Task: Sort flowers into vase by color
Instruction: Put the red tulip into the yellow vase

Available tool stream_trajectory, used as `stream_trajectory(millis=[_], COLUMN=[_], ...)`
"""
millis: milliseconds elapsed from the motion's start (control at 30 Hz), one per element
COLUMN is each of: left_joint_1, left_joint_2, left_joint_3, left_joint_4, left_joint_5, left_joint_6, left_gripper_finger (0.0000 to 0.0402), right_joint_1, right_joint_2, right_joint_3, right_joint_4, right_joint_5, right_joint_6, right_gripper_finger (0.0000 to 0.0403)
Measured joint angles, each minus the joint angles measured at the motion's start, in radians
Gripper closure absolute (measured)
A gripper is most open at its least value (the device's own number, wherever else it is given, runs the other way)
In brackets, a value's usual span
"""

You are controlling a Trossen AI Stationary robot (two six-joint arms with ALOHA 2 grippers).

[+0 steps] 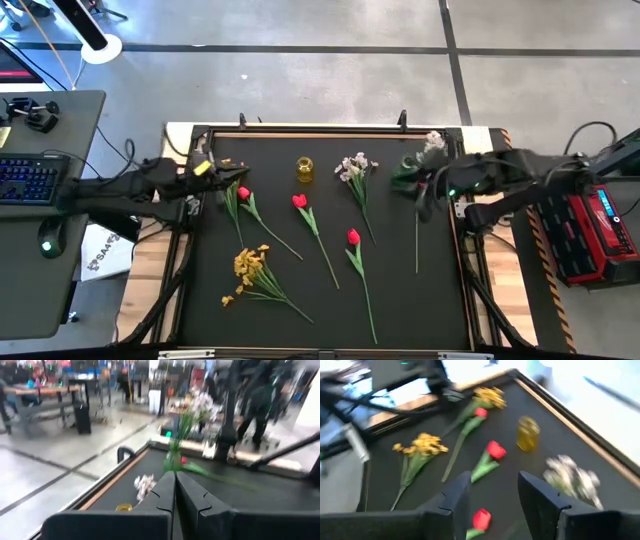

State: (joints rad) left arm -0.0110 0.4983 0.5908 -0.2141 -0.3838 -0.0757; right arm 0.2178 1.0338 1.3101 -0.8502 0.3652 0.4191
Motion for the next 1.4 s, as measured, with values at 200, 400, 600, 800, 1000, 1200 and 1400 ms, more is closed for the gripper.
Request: stream_trajectory(millis=[200, 400, 600, 800, 1000, 1200, 1400], left_joint_1=[-0.109, -0.203, -0.279, -0.371, -0.428, -0.419, -0.394], left_joint_2=[0.249, 0.419, 0.503, 0.543, 0.551, 0.551, 0.551], left_joint_3=[0.207, 0.293, 0.257, 0.175, 0.048, -0.025, -0.053], left_joint_4=[-0.289, -0.446, -0.438, -0.432, -0.398, -0.329, -0.235], left_joint_5=[-0.15, -0.206, -0.218, -0.34, -0.507, -0.486, -0.406], left_joint_6=[-0.086, -0.224, -0.41, -0.592, -0.739, -0.73, -0.622], left_gripper_finger=[0.0401, 0.0401, 0.0401, 0.0401, 0.0401, 0.0401, 0.0401], right_joint_1=[0.054, 0.053, 0.049, 0.009, -0.086, -0.158, -0.156], right_joint_2=[0.164, 0.348, 0.497, 0.666, 0.833, 0.938, 0.982], right_joint_3=[-0.037, -0.049, -0.049, -0.049, -0.049, -0.049, -0.049], right_joint_4=[0.075, 0.076, 0.086, 0.28, 0.512, 0.611, 0.649], right_joint_5=[0.0, -0.003, -0.026, -0.094, -0.182, -0.252, -0.269], right_joint_6=[-0.193, -0.151, -0.051, -0.08, -0.055, 0.029, 0.061], right_gripper_finger=[0.0261, 0.026, 0.026, 0.0222, 0.0172, 0.0175, 0.0201])
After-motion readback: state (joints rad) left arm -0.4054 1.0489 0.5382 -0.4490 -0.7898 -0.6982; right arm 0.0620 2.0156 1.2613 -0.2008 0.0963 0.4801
